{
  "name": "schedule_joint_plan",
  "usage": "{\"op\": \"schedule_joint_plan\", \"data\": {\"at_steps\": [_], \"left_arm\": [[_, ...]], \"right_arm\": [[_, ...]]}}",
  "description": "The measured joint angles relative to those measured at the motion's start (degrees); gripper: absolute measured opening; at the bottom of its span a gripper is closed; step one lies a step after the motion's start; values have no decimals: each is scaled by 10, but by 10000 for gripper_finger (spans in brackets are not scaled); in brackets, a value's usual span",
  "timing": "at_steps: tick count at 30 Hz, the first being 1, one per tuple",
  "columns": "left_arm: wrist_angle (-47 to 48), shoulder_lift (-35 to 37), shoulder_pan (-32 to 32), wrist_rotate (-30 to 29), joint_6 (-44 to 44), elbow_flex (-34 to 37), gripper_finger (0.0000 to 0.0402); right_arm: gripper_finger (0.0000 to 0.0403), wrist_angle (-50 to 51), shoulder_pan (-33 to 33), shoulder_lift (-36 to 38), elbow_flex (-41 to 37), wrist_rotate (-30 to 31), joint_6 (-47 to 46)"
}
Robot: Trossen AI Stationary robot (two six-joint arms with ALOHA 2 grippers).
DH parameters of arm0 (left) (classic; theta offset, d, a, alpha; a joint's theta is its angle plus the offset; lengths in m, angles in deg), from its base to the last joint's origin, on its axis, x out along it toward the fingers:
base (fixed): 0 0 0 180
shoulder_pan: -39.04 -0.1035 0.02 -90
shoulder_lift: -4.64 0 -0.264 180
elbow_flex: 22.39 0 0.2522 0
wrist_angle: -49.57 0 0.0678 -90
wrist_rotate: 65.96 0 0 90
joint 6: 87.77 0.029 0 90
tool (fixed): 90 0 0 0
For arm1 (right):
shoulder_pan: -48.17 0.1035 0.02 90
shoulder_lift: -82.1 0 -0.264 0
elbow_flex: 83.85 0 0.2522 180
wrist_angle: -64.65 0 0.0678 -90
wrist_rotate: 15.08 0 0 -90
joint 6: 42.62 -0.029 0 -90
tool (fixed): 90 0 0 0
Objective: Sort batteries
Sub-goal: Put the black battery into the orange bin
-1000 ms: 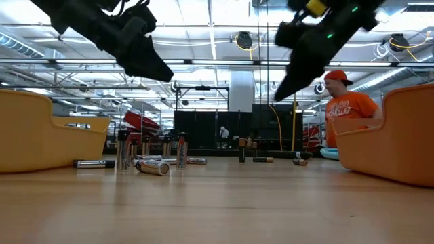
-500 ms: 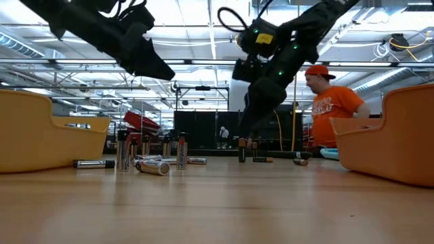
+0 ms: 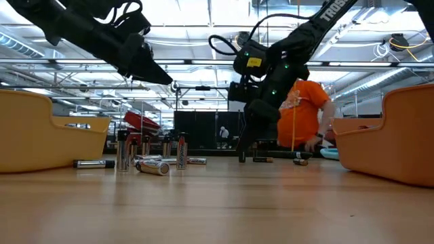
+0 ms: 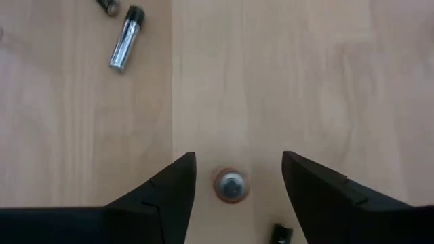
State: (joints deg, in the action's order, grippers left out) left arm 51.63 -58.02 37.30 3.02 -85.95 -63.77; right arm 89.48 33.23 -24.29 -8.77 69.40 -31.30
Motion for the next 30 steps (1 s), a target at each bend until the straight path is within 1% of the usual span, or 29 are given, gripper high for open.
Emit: {"op": "schedule_joint_plan", "data": {"at_steps": [3, 5, 7, 11, 16, 19, 22, 25, 28, 30], "left_arm": [[-1, 0, 0, -1, 0, 0, 191], [-5, 0, 0, -2, 0, 0, 191], [-6, 0, -3, -3, 0, 0, 191], [-7, 0, -7, -3, 0, 0, 191], [0, 0, -8, -3, -1, 0, 191], [2, 0, -8, -3, -7, 0, 191], [5, 0, -9, -3, -11, 0, 191], [10, 0, -9, -3, -15, 0, 191], [13, 0, -7, -3, -15, 0, 191], [12, 0, -7, -3, -13, 0, 191]], "right_arm": [[189, -2, 0, -13, 0, -1, -8], [165, -3, 0, -20, 0, -3, -11], [128, -7, 0, -28, 0, -4, -12], [35, -19, 0, -35, 0, -4, -12], [30, -22, 0, -30, 0, -3, -5], [30, 7, 5, 2, -1, 21, 4], [30, 43, 22, 65, -1, 33, 13], [30, 77, 50, 143, -21, 9, 16], [30, 82, 86, 229, -81, 2, -17], [30, 67, 111, 285, -138, -20, -63]]}}
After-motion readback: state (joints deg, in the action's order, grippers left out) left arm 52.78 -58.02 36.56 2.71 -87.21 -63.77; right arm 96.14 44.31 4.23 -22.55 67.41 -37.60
